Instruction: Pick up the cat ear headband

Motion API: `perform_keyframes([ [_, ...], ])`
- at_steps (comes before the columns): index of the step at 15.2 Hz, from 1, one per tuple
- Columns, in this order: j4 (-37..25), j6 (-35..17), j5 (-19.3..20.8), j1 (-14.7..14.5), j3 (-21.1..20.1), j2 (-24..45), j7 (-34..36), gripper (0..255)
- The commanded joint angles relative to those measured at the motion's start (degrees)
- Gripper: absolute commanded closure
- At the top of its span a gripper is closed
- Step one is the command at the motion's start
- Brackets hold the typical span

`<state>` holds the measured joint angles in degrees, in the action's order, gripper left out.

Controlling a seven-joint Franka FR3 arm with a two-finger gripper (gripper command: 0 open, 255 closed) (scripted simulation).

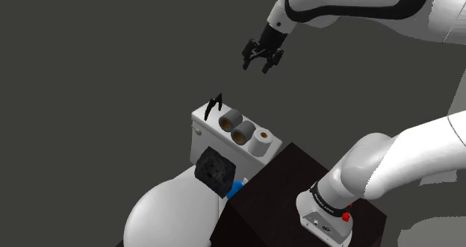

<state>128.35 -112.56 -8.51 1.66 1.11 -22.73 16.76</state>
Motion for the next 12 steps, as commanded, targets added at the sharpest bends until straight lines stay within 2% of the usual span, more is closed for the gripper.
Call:
perform_keyframes([
  [1,-1.8,-1.9,-0.9,0.3,-0.2,4.6,2.5,0],
  [12,-14.2,-8.6,-6.2,1.8,0.7,28.6,13.6,0],
])
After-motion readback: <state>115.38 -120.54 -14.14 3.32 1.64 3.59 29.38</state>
